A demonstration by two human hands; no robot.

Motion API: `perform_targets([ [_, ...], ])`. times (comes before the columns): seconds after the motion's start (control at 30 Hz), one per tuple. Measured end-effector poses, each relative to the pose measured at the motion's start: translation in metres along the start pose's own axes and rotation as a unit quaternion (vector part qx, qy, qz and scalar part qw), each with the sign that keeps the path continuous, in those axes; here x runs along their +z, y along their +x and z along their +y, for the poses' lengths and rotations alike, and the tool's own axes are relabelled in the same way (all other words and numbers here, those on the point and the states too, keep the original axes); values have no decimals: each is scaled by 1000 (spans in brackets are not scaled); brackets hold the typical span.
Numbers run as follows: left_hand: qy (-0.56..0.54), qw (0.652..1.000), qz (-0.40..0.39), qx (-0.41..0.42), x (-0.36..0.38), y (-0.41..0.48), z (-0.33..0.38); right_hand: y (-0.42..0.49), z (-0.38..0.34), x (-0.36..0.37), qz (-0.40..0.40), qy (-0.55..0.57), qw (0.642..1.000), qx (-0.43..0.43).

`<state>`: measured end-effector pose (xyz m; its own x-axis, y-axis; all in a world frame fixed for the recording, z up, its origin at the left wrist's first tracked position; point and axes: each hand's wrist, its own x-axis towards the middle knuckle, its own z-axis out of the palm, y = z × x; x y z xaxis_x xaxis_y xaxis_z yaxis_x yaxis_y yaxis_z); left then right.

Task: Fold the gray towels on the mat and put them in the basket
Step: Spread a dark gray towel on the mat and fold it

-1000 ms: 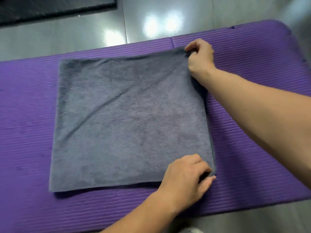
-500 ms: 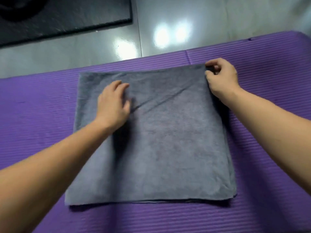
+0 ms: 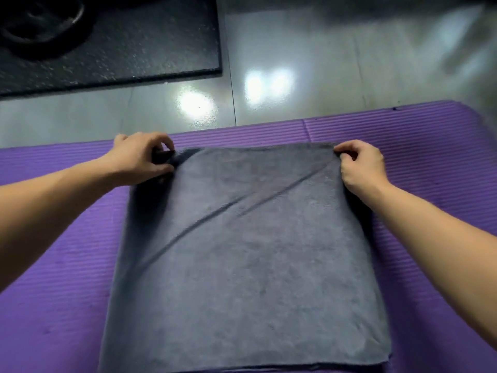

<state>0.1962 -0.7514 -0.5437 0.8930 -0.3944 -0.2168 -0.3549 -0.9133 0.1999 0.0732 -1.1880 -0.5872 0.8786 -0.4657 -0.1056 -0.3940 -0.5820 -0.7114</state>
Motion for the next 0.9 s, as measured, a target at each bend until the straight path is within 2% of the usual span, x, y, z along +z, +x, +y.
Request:
perform_targets([
  [0.27, 157, 983, -27, -92, -6, 2, -32, 5, -3, -4, 7, -12, 999, 38],
  [0.37, 176, 976, -24, -125, -5, 5, -27, 7, -7, -2, -3, -16, 998, 53],
  [0.43, 157, 975, -12, -157, -3, 3, -19, 7, -10, 0, -13, -20, 998, 57],
  [0.6, -64, 980, 116, -150, 9, -22, 3, -2, -14, -2, -49, -19, 998, 34],
  [0.7, -118, 978, 98, -138, 33, -62, 19, -15, -18, -9, -70, -19, 997, 6],
  [0.77, -135, 977, 67, -153, 55, -96, 26, -26, -16, -15, -42, -7, 999, 9],
  [0.9, -50, 986, 37, -152, 95, -152, 48, -79, 1, -29, -6, -7, 1000, 28],
])
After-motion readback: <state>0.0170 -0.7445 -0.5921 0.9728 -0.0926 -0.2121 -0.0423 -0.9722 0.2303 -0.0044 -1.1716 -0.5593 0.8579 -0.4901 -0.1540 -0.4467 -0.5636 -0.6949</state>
